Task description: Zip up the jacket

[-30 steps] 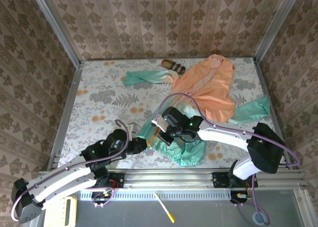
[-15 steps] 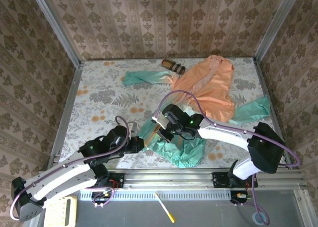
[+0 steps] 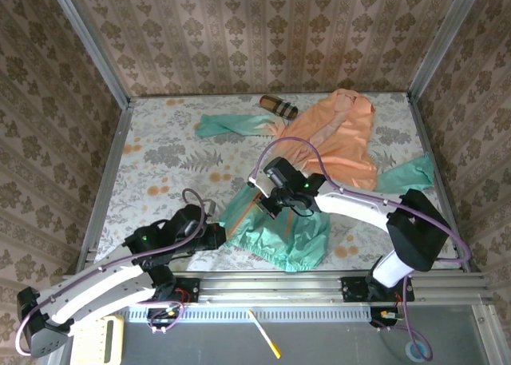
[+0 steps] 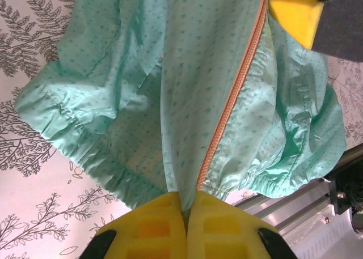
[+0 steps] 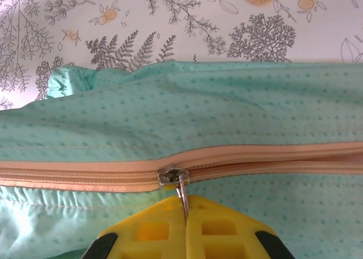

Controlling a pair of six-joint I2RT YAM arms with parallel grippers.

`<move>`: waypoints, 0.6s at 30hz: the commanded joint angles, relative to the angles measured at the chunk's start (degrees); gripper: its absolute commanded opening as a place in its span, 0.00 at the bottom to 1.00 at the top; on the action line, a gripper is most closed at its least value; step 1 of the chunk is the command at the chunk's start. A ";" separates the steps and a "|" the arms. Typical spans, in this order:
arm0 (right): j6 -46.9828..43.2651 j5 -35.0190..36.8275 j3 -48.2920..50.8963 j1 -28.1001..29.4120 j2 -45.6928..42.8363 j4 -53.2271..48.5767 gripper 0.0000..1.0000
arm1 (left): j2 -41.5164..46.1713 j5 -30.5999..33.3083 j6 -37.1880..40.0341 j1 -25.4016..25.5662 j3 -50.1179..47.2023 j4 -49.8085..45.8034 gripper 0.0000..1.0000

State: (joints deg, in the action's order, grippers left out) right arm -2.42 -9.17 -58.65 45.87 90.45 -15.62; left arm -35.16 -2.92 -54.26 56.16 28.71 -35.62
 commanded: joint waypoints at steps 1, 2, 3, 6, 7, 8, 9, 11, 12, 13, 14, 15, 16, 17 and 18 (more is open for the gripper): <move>-1.19 3.98 -2.34 -2.13 0.93 -1.60 0.00 | 1.74 0.72 -0.27 -0.19 1.70 -6.95 0.00; -1.23 3.97 -2.51 -2.41 1.02 -1.78 0.00 | 2.16 0.81 -0.36 -0.18 1.53 -7.05 0.00; -1.26 4.07 -2.73 -2.78 1.10 -1.93 0.00 | 2.41 0.64 -0.41 -0.27 1.23 -6.89 0.00; -1.19 4.15 -3.20 -3.62 0.73 -2.75 0.00 | 3.04 0.37 -0.36 -0.29 0.58 -6.06 0.00; -1.11 4.16 -3.22 -3.84 0.65 -2.75 0.00 | 3.24 0.37 -0.41 -0.27 0.48 -5.96 0.00; -0.97 4.13 -3.22 -4.09 0.60 -2.85 0.00 | 3.48 0.20 -0.32 -0.35 0.47 -5.83 0.00; -0.88 3.99 -3.27 -4.35 0.69 -2.97 0.00 | 3.75 0.19 -0.17 -0.39 0.47 -5.99 0.00; -0.71 4.05 -3.36 -4.92 1.03 -2.95 0.00 | 4.44 0.32 -0.14 -0.35 0.47 -6.51 0.00; -0.66 4.05 -3.55 -5.16 1.28 -3.16 0.00 | 4.80 0.37 -0.07 -0.47 0.47 -6.73 0.00; -0.53 4.07 -3.72 -5.45 1.46 -3.27 0.00 | 5.07 0.33 -0.06 -0.62 0.54 -6.90 0.00; -0.57 4.07 -3.92 -5.76 1.63 -3.41 0.00 | 5.34 0.21 0.03 -0.81 0.56 -7.08 0.00; -0.62 4.16 -4.18 -6.01 1.78 -3.46 0.00 | 5.43 0.03 0.03 -0.90 0.56 -7.18 0.00; -0.66 4.20 -4.38 -6.26 1.90 -3.46 0.00 | 5.53 -0.15 0.10 -1.11 0.56 -7.27 0.00; -0.66 4.20 -4.63 -6.53 2.08 -3.46 0.00 | 5.49 -0.32 0.01 -1.23 0.56 -7.27 0.00; -0.73 4.16 -4.96 -6.87 2.34 -3.50 0.00 | 5.49 -0.47 0.03 -1.36 0.56 -7.32 0.00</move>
State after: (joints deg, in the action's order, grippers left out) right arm -3.01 -8.49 -61.49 40.62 91.61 -17.61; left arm -30.24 -2.57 -54.33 55.35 28.71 -38.63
